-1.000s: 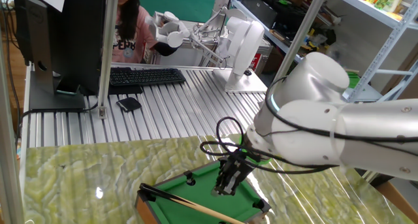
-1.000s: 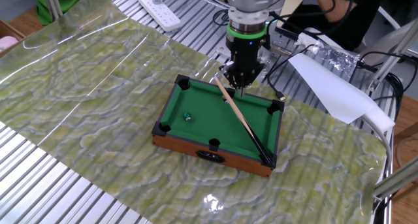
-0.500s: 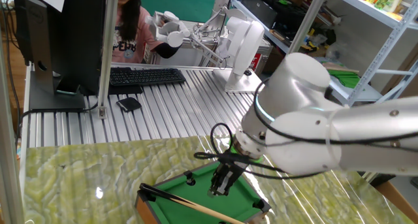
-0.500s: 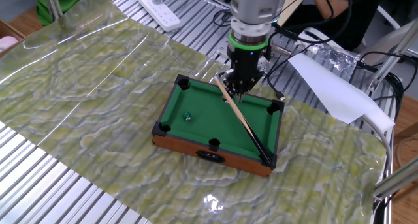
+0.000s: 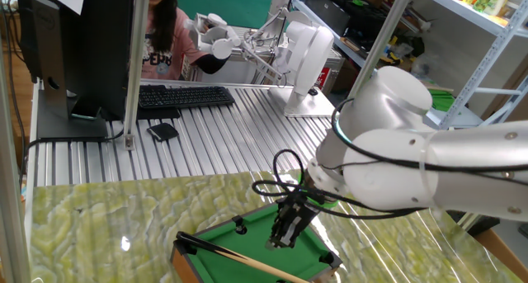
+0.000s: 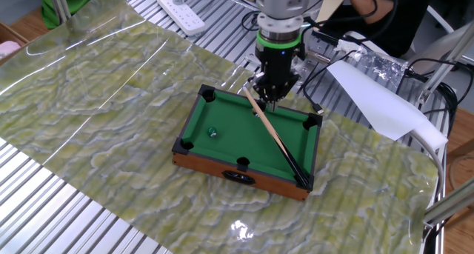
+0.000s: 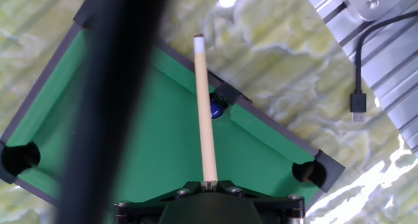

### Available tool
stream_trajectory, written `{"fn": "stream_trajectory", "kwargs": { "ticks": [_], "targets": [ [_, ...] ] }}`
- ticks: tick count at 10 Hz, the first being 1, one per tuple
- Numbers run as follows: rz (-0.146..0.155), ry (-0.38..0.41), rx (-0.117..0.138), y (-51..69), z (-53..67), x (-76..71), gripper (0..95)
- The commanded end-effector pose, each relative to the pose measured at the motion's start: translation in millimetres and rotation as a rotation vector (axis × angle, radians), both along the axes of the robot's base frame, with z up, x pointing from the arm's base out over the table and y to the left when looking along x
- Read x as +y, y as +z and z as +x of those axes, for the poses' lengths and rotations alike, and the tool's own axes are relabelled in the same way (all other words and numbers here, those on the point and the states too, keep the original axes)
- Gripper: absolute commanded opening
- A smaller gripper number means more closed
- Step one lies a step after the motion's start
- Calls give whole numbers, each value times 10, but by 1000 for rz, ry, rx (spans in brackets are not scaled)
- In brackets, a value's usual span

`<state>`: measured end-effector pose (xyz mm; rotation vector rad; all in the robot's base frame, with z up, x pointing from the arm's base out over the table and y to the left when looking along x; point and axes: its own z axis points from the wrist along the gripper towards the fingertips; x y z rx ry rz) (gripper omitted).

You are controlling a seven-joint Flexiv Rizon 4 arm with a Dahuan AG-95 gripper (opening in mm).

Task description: Hit the pool ball

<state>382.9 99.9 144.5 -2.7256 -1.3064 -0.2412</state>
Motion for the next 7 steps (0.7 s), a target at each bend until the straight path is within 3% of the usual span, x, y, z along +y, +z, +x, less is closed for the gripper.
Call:
{"fn": "stream_trajectory", "kwargs": {
  "ticks": [1, 7],
  "targets": [
    [3, -6, 1, -35, 46, 10, 0],
    [18, 3, 0, -35, 46, 10, 0]
  ]
}}
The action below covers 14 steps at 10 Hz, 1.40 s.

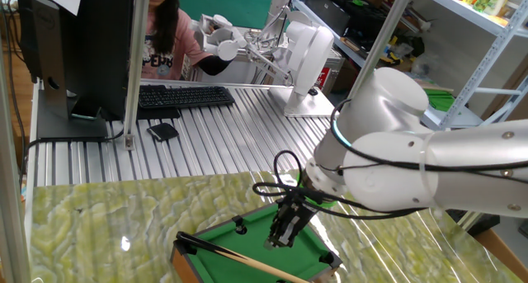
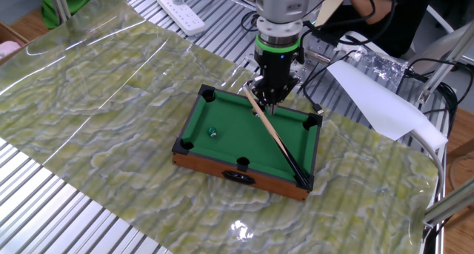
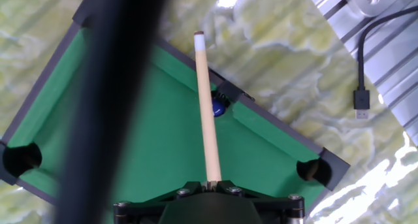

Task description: Hit the pool ball

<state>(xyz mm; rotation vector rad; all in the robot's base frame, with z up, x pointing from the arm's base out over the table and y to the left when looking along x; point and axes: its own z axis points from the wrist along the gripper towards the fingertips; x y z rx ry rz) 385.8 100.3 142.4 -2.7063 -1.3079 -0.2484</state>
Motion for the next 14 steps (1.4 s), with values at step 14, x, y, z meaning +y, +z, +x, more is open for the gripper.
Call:
{"fn": "stream_trajectory", "kwargs": {
  "ticks": [14],
  "targets": [
    [0, -47, 11, -15, 18, 6, 0]
  ]
}}
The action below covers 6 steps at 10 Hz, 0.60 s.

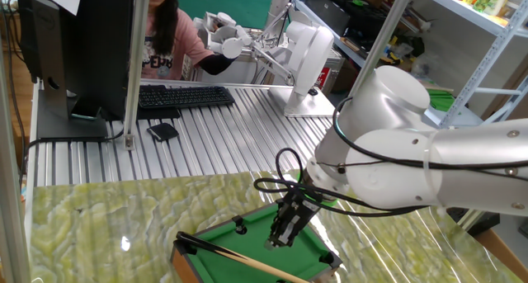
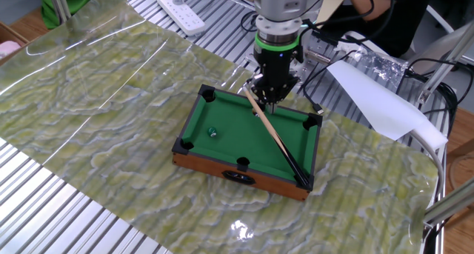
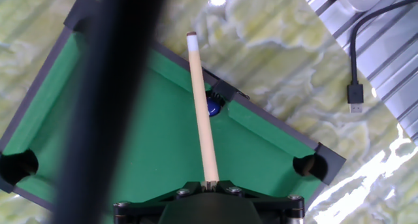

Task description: Hit the pool ball

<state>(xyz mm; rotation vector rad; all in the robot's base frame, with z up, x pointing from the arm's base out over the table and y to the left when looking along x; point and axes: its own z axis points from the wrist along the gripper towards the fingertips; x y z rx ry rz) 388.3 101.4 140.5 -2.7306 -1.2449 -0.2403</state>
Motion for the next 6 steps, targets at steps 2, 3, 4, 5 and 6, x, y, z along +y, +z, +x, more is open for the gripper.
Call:
{"fn": "stream_trajectory", "kwargs": {
  "ticks": [2, 3, 4, 5, 6],
  "targets": [
    [-1, -38, 4, 8, 2, 4, 0],
    [2, -44, 5, 10, 8, 10, 0],
    [3, -46, 5, 12, 14, 15, 0],
    [3, -46, 3, 13, 18, 19, 0],
    [1, -39, -1, 16, 26, 25, 0]
  ]
}}
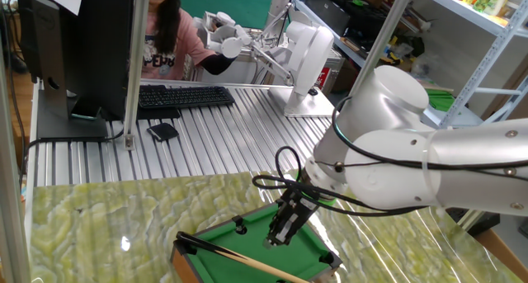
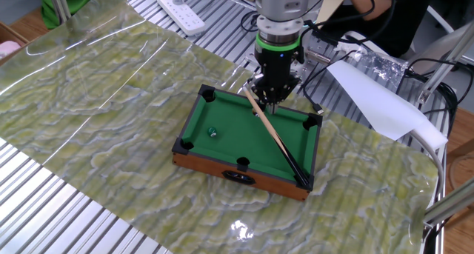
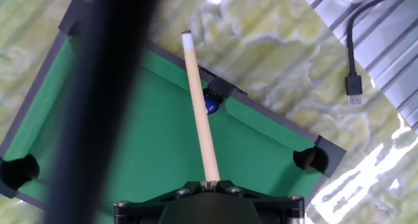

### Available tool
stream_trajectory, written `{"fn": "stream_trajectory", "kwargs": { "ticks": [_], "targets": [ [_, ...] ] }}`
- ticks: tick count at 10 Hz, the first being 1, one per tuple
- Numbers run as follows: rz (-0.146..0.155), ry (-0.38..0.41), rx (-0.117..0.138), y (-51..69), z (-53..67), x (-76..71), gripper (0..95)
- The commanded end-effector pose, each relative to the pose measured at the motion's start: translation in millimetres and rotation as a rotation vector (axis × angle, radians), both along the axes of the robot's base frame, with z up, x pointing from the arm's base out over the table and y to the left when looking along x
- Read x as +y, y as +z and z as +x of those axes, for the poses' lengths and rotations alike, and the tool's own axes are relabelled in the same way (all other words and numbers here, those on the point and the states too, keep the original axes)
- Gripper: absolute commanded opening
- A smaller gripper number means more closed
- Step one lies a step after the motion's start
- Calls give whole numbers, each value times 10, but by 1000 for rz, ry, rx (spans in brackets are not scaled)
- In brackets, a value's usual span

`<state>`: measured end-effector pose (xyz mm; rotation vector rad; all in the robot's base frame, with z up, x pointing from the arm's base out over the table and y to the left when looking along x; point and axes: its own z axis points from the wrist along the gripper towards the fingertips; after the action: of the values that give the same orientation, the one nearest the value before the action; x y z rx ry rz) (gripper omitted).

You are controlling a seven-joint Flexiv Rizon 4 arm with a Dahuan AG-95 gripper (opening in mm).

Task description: Hit the pool ball

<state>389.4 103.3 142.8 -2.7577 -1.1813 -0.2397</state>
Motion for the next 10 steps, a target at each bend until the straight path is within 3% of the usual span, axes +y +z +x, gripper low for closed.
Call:
{"fn": "stream_trajectory", "kwargs": {
  "ticks": [1, 6, 10],
  "targets": [
    [-7, 16, -7, 2, 45, 30, 0],
    [3, -35, -8, 81, 281, 196, 0],
    [6, -23, -28, 86, 386, 263, 0]
  ]
}}
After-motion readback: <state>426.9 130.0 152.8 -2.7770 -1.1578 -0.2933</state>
